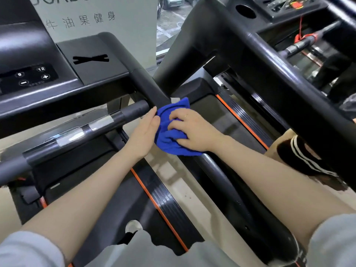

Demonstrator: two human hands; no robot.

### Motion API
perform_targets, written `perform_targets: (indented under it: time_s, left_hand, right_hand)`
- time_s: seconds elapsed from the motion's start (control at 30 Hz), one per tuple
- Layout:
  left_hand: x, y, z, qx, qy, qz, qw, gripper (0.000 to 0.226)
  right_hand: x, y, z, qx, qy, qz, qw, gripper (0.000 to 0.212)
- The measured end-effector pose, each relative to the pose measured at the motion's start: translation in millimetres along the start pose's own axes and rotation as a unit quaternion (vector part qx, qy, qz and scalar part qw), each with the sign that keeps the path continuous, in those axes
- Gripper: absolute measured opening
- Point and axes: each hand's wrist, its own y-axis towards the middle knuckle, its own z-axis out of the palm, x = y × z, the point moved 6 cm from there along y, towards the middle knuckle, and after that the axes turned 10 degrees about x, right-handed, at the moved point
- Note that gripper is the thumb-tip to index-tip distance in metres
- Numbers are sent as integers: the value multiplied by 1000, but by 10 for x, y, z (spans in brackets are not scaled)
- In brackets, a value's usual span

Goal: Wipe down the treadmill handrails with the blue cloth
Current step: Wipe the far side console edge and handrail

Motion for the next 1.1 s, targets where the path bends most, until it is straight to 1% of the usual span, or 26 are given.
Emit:
perform_targets:
  time_s: [0.07,0.13,0.17,0.23,0.27,0.37,0.4,0.43,0.5,0.57,0.63,0.67,0.7,0.77,0.8,0.87,0.93,0.97,1.0,1.03,1.1]
  left_hand:
    - [50,-37,122,27,12,-1,1000,55]
    - [33,-74,240,43,30,9,999,62]
    - [15,-89,275,34,20,6,999,63]
    - [23,-87,320,1,-20,-13,1000,61]
    - [25,-76,354,-6,-24,-15,1000,61]
    - [22,-57,461,-2,8,-28,1000,64]
    - [32,-49,485,-2,12,-36,999,66]
    - [14,-47,501,-4,10,-40,999,67]
    - [-27,-64,527,-11,13,-45,999,70]
    - [-48,-85,538,-11,37,-57,998,70]
    - [-68,-93,529,-8,59,-78,995,71]
    - [-90,-95,525,-13,62,-87,994,72]
    - [-127,-106,517,-24,60,-92,994,71]
    - [-197,-147,533,-61,50,-87,993,69]
    - [-219,-187,579,-72,46,-84,993,68]
    - [-211,-311,723,-74,39,-85,993,65]
    - [-165,-456,877,-72,35,-81,993,62]
    - [-155,-527,945,-73,38,-72,994,61]
    - [-152,-586,1000,-75,42,-60,994,59]
    - [-167,-642,1041,-79,42,-51,995,57]
    - [-209,-736,1101,-86,42,-38,995,54]
  right_hand:
    - [-129,-132,10,-36,125,77,989,25]
    - [-244,-281,47,-39,253,157,954,29]
    - [-261,-372,70,-24,296,185,937,35]
    - [-251,-611,134,11,339,234,911,46]
    - [-248,-753,177,33,354,258,898,52]
    - [-223,-1117,237,116,403,315,851,69]
    - [-223,-1169,224,134,423,329,834,67]
    - [-231,-1170,190,135,447,341,816,59]
    - [-277,-1060,147,112,493,359,785,42]
    - [-285,-899,139,89,522,363,767,32]
    - [-257,-802,129,63,514,351,780,25]
    - [-237,-809,122,53,501,347,791,28]
    - [-206,-851,114,54,486,347,800,39]
    - [-169,-1024,140,87,429,346,830,69]
    - [-150,-1135,167,110,387,339,850,77]
    - [-105,-1360,201,139,314,313,885,82]
    - [-77,-1518,198,146,281,298,901,81]
    - [-80,-1551,188,143,289,295,899,79]
    - [-96,-1557,179,137,316,302,889,76]
    - [-106,-1540,172,128,355,314,871,69]
    - [-149,-1458,197,86,425,336,836,50]
